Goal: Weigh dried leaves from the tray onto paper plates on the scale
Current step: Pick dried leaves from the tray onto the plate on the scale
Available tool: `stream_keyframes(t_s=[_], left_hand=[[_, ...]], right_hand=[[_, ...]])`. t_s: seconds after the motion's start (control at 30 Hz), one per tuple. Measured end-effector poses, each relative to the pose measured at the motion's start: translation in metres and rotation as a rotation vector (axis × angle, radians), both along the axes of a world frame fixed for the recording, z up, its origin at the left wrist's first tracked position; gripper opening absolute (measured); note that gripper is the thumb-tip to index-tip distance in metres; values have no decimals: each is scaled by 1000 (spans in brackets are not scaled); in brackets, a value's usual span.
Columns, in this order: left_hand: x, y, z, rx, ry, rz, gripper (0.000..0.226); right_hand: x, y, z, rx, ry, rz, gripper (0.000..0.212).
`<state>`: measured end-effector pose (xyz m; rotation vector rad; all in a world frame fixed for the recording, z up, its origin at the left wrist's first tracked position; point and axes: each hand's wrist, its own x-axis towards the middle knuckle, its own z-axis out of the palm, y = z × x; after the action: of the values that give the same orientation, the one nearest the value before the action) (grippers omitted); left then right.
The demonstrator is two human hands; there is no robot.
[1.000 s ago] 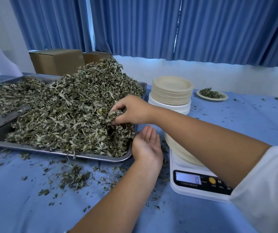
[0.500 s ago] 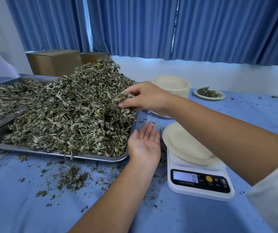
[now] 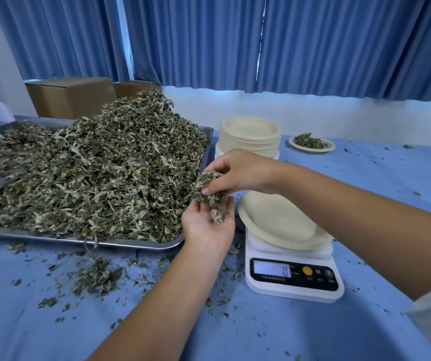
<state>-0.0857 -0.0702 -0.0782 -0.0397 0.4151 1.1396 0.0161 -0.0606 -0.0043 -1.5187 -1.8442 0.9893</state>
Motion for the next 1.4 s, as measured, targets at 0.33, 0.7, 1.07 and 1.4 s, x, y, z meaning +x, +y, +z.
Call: stream_keyframes(t_s=[0.33, 0.7, 1.07, 1.4], left_hand=[[-1, -1, 18, 28, 39, -9, 30], [59, -4, 62, 179, 225, -163, 36], [84, -18, 54, 235, 642, -284, 49], [80, -18, 48, 395, 750, -192, 38]], right_hand=[[4, -9, 6, 62, -35, -29, 28], [58, -44, 31, 159, -80, -99, 9], [104, -63, 8, 72, -121, -157, 21], [103, -69, -4, 42, -390, -106, 23]])
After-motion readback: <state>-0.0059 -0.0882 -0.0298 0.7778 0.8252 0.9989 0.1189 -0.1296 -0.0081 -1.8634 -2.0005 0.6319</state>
